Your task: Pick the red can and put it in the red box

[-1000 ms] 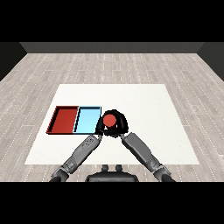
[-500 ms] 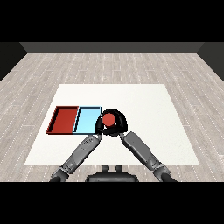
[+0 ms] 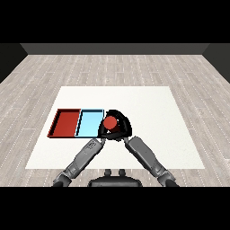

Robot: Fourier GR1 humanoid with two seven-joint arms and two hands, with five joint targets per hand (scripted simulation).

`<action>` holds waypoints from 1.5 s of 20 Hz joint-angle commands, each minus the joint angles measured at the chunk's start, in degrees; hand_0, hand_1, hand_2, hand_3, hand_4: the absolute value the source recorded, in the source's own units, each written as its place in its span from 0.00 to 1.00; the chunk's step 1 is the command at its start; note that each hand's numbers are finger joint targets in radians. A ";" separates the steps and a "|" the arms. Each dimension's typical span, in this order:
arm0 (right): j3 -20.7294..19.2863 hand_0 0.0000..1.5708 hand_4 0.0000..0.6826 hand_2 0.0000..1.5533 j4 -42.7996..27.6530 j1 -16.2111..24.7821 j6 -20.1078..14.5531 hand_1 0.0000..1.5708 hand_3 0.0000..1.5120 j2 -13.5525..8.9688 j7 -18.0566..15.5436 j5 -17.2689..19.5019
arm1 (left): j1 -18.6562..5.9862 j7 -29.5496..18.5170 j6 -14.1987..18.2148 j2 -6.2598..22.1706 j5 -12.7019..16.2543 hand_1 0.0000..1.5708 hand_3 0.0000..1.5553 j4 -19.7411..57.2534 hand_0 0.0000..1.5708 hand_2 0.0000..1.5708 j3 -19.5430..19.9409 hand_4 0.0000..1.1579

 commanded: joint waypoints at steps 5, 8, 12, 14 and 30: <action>-2.36 0.00 0.00 0.00 -3.49 1.05 2.77 0.00 0.00 0.46 2.73 3.44 | -4.23 3.53 1.30 -1.48 -1.19 1.00 0.96 1.25 1.00 1.00 -0.41 0.99; -4.47 0.00 0.00 0.00 -4.69 -0.36 2.27 0.00 0.00 -1.47 4.22 4.66 | 1.58 -3.25 1.06 -1.50 -0.58 1.00 0.95 2.52 1.00 1.00 -2.14 1.00; -5.33 0.00 0.00 0.00 -7.12 2.85 1.20 0.00 0.00 -1.02 3.33 8.60 | 0.13 0.14 2.35 -1.55 -0.33 1.00 0.95 1.46 1.00 1.00 -2.77 0.99; -9.34 0.00 0.00 0.00 -9.92 1.59 2.22 0.00 0.00 -4.07 7.28 6.63 | 3.75 -0.52 -0.77 -0.25 -0.87 1.00 0.95 -0.53 1.00 1.00 0.06 0.99; -24.46 0.00 0.00 0.00 -22.41 16.06 8.07 0.00 0.00 -9.88 4.03 0.99 | 7.64 1.62 -5.63 9.37 -3.57 1.00 0.94 -9.33 1.00 1.00 9.01 0.97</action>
